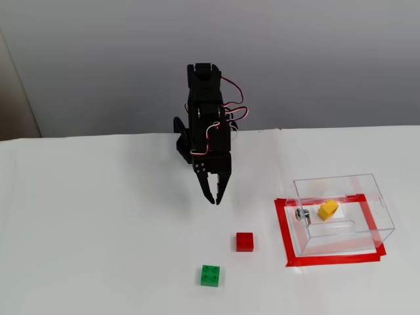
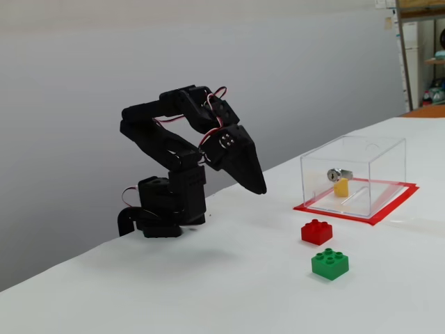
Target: Pick the yellow lego brick and place it into the transparent box
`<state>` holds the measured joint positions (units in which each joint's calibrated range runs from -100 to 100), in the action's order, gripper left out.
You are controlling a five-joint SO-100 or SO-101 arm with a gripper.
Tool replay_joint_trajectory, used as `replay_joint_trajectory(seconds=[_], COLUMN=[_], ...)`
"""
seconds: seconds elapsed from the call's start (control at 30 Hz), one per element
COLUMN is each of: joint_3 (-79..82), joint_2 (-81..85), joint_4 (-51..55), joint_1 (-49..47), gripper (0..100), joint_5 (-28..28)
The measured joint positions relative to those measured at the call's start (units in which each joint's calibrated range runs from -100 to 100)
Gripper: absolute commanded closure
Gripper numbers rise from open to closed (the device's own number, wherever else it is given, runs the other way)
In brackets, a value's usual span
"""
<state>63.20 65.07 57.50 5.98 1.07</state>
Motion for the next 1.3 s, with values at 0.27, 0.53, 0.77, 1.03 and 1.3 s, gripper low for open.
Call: replay_joint_trajectory(seconds=[0.27, 0.53, 0.77, 1.03, 1.3], joint_3=[13.5, 20.0, 25.9, 32.4, 33.8], joint_2=[10.6, 17.6, 22.2, 31.6, 34.0], joint_4=[-0.1, -0.1, -1.1, -1.0, -1.1], joint_1=[-1.0, -3.2, -3.4, -3.4, -3.4], gripper=[98, 98, 98, 98, 98], joint_5=[-0.3, -0.3, -0.3, -0.2, -0.2])
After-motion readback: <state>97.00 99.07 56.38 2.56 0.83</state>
